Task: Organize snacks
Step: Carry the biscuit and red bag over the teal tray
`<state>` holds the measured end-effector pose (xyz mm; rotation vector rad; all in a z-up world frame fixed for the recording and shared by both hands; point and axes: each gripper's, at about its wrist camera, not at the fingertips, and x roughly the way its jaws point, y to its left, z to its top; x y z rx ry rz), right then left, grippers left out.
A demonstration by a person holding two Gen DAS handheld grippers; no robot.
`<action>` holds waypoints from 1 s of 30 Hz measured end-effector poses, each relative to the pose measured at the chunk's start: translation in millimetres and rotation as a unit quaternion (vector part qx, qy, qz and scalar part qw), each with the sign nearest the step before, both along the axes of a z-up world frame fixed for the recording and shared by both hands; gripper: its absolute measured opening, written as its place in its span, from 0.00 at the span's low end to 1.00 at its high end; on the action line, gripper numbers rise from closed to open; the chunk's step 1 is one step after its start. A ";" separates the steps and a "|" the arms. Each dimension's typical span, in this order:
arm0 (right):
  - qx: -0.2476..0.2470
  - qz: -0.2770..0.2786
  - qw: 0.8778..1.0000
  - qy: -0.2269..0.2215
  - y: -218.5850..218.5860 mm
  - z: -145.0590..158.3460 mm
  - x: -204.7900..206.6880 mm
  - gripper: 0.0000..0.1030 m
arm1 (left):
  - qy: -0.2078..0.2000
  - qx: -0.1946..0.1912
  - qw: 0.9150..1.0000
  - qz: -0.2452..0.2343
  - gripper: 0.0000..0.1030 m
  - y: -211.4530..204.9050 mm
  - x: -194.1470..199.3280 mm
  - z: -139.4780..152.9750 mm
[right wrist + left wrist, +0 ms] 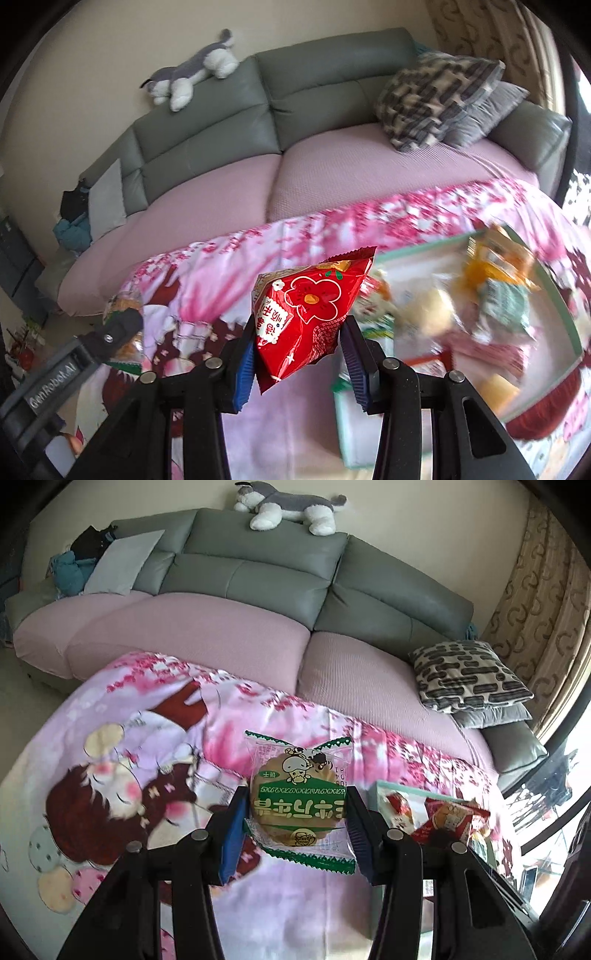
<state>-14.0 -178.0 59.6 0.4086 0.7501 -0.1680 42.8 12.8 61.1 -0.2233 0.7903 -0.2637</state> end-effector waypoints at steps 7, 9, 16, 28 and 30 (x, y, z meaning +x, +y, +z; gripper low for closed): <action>0.007 -0.030 0.999 0.013 -27.3 -9.4 -27.2 0.44 | -0.001 0.008 0.999 -0.033 0.51 -25.8 -16.6 -5.7; 0.007 -0.032 0.999 0.014 -31.1 -10.8 -33.1 0.44 | -0.001 0.013 0.999 -0.044 0.51 -34.0 -19.4 -7.4; 0.008 -0.036 0.999 0.018 -38.7 -14.6 -42.0 0.44 | 0.000 0.025 0.997 -0.074 0.51 -55.6 -26.8 -12.9; 0.019 -0.086 0.996 0.027 -82.7 -19.3 -55.3 0.45 | 0.012 0.043 0.988 -0.148 0.51 -105.4 -40.8 -28.0; 0.023 -0.098 0.994 0.034 -92.9 -21.2 -59.3 0.45 | 0.015 0.048 0.985 -0.163 0.51 -115.2 -44.6 -32.1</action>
